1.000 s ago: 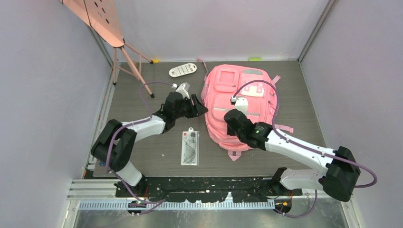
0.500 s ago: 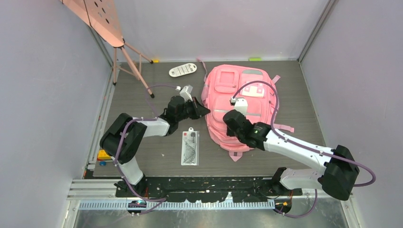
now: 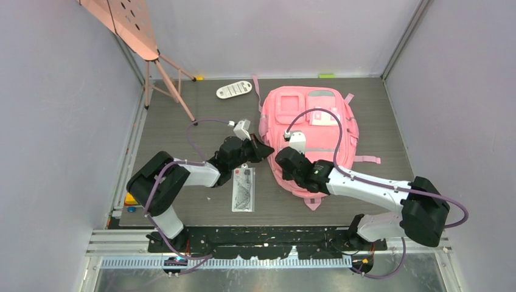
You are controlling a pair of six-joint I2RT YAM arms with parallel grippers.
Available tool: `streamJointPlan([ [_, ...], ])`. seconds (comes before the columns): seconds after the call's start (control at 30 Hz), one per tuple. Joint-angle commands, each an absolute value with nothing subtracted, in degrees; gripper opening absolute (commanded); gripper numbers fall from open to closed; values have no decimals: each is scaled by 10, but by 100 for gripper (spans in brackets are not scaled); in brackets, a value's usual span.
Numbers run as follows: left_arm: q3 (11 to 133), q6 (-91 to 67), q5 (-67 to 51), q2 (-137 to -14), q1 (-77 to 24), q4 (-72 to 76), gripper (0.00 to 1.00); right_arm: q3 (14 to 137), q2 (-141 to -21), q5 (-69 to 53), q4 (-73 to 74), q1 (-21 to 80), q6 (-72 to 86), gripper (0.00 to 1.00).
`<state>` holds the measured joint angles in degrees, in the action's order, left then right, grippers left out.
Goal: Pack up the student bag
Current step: Unzip the student bag at the center of the board.
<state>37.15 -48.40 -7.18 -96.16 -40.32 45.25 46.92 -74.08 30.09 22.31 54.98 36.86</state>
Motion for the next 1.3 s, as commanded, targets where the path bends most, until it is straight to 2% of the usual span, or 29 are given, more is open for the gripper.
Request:
streamJointPlan([
  [0.0,365,-502,-118,-926,-434,493,0,499,-757,288,120,557,380,1],
  [0.23,351,-504,-112,-896,-447,486,0,529,-771,285,93,563,367,1],
  [0.7,305,-512,-72,-865,-497,486,0,637,-830,479,170,562,433,0],
  [0.9,292,-515,-66,-865,-498,487,0,648,-832,508,152,560,402,4],
  [1.0,284,-512,-54,-855,-496,483,0,650,-822,499,143,560,370,13],
  [1.07,279,-510,-47,-840,-489,468,0,649,-808,491,144,560,350,24],
  [1.1,279,-509,-48,-831,-482,455,0,644,-795,489,145,560,343,33],
  [1.13,284,-504,-56,-824,-473,426,0,641,-787,480,146,559,326,38],
  [1.17,289,-496,-71,-818,-463,399,0,637,-774,478,150,560,317,49],
  [1.2,305,-486,-91,-814,-453,368,0,635,-768,474,154,559,300,53],
  [1.23,315,-474,-109,-808,-445,342,0,633,-756,471,164,558,278,63],
  [1.27,322,-464,-119,-802,-438,319,0,632,-750,469,172,556,268,68],
])
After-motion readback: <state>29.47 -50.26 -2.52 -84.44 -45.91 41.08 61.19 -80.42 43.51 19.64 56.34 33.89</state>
